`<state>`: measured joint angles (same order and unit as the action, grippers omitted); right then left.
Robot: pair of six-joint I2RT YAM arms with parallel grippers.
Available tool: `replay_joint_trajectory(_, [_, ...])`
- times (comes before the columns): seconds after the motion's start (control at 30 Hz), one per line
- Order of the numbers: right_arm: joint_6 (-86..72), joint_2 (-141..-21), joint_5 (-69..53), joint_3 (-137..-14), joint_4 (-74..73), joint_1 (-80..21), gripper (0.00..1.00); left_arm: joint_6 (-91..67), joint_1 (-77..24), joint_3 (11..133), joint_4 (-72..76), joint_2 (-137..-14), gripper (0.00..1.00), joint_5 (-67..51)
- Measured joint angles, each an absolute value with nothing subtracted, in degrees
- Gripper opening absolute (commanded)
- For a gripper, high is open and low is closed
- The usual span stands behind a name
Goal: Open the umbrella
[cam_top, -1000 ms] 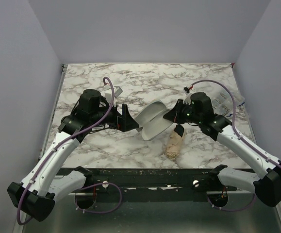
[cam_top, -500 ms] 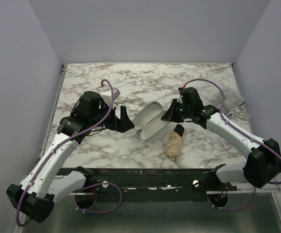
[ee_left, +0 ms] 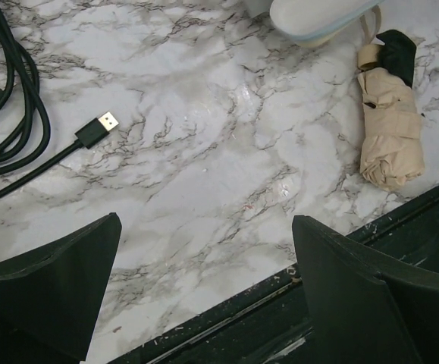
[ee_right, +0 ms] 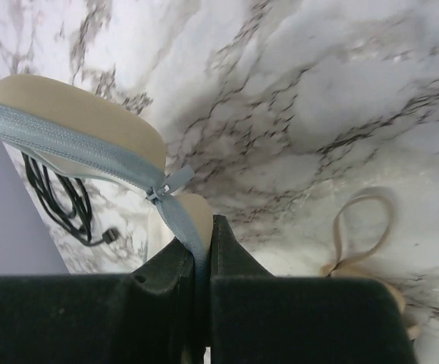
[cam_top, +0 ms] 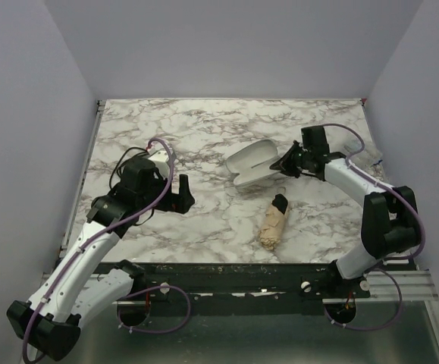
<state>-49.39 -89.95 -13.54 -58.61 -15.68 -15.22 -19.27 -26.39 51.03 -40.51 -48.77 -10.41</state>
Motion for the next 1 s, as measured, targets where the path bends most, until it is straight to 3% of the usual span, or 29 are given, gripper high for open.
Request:
replay_joint_trajectory(0.37, [-58.5,-93.32,-14.02,-57.45,-3.44,-7.53,0.01,-19.27,-26.63,50.92,-41.47,-48.56,0.99,-4.69])
replay_joint_trajectory(0.63, [-62.94,-99.94,-16.43,-56.23,4.45,-4.29,0.12,-19.22,-26.63,50.52,-41.28,-46.98,0.98,-4.08])
replay_joint_trajectory(0.73, [-62.87,-102.45,-17.02,-56.23,5.93,-3.38,0.26,-19.14,-26.63,50.04,-41.25,-46.02,0.99,-4.71])
replay_joint_trajectory(0.9, [-62.41,-104.73,-18.5,-56.16,7.18,-2.09,0.66,-19.05,-26.63,50.04,-41.3,-47.03,0.98,-4.82])
replay_joint_trajectory(1.0, [-61.56,-104.81,-19.57,-56.05,7.75,-1.39,0.76,-19.05,-26.63,50.04,-41.5,-48.77,0.98,-4.78])
